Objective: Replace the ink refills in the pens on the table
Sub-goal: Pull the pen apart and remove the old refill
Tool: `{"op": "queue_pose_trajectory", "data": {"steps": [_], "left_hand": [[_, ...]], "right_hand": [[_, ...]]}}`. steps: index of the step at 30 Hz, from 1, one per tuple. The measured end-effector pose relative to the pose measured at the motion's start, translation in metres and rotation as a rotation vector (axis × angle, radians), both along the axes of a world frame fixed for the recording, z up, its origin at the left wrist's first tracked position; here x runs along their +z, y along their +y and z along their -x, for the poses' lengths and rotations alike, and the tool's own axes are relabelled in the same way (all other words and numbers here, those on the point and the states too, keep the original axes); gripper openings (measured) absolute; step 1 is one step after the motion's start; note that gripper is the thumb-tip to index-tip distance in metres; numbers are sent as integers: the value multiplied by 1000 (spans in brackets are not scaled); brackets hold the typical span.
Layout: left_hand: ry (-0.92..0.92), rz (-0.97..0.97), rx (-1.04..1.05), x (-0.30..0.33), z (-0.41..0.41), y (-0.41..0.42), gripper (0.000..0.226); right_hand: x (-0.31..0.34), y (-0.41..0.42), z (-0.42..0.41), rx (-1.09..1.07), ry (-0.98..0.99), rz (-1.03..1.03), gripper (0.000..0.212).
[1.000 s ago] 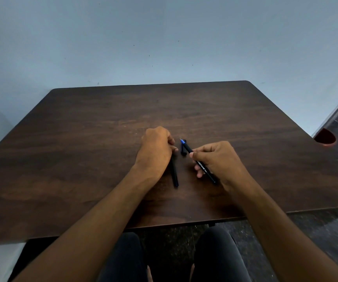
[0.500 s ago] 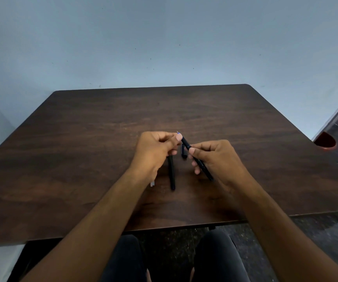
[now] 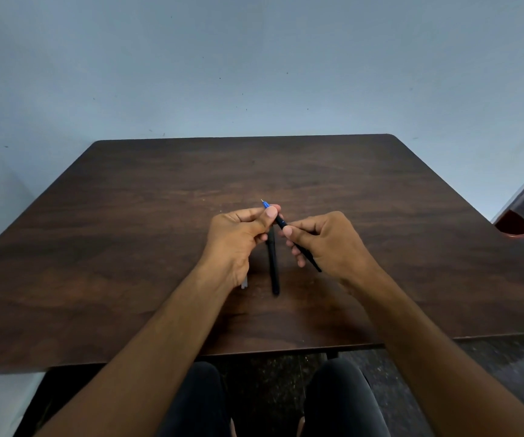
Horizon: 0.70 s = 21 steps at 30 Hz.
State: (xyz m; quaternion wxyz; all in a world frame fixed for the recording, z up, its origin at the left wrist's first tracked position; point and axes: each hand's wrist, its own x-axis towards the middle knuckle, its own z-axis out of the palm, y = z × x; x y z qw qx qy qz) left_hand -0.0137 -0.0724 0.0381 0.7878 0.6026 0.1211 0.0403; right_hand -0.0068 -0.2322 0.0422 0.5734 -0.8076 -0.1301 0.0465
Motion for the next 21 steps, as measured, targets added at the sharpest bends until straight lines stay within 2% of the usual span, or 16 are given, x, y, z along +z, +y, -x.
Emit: {"op": "queue_pose_trajectory", "data": {"steps": [4,8,13,18,21], "left_hand": [[36,2,91,1,1,1,36],[-6,56,-31,3,2,4,32],[-51,69,-163,1,1,11,17],[-21,110,-55,-1,-2,8,19],[5,114,-2,-3,-5,6,31]], "right_hand": [[1,2,-1,-14,-98,51,10],[3,3,-1,-15,-109,63,11],[2,2,-2,-18,-56,73,11],[2,2,-1,1,-52,44,10],[2,3,-1,10,-63,43,10]]}}
